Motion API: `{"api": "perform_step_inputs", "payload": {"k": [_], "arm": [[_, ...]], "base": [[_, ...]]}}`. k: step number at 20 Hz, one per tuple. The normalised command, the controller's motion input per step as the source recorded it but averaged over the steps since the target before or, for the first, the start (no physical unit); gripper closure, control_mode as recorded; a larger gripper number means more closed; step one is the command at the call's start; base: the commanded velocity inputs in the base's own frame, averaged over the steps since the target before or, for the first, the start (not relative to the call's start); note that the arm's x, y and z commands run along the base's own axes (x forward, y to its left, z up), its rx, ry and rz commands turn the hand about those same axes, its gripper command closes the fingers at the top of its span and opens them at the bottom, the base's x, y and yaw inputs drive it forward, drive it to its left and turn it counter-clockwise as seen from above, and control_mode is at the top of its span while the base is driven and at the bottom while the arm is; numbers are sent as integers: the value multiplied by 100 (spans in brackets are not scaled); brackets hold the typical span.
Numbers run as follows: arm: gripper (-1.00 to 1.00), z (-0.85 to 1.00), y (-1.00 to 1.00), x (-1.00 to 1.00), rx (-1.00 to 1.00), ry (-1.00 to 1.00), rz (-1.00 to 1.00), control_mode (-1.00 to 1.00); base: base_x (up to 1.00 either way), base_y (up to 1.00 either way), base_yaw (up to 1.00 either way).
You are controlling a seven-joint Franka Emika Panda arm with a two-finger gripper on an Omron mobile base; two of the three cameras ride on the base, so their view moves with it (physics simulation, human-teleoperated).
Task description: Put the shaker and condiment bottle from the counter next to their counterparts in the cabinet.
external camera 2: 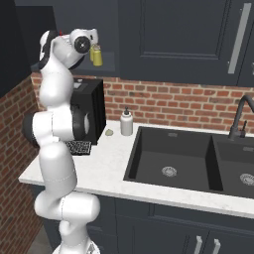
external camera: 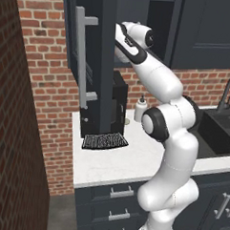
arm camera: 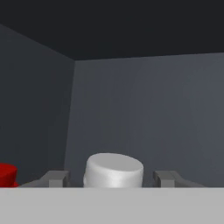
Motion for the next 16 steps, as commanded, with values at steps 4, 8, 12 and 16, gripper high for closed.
{"api": "perform_step_inputs", "payload": {"k": [4,8,12,16], "arm": [[-100,-8,0,8,0,-1,0,-100],[-100,-9,0,4,0,-2,0,-100],[-100,-6,0,0,0,-1,0,-100],[-100,0,0,0,0,0,0,-100]], "base": [[0,0,0],[0,0,0],[0,0,0],[0,0,0]]}}
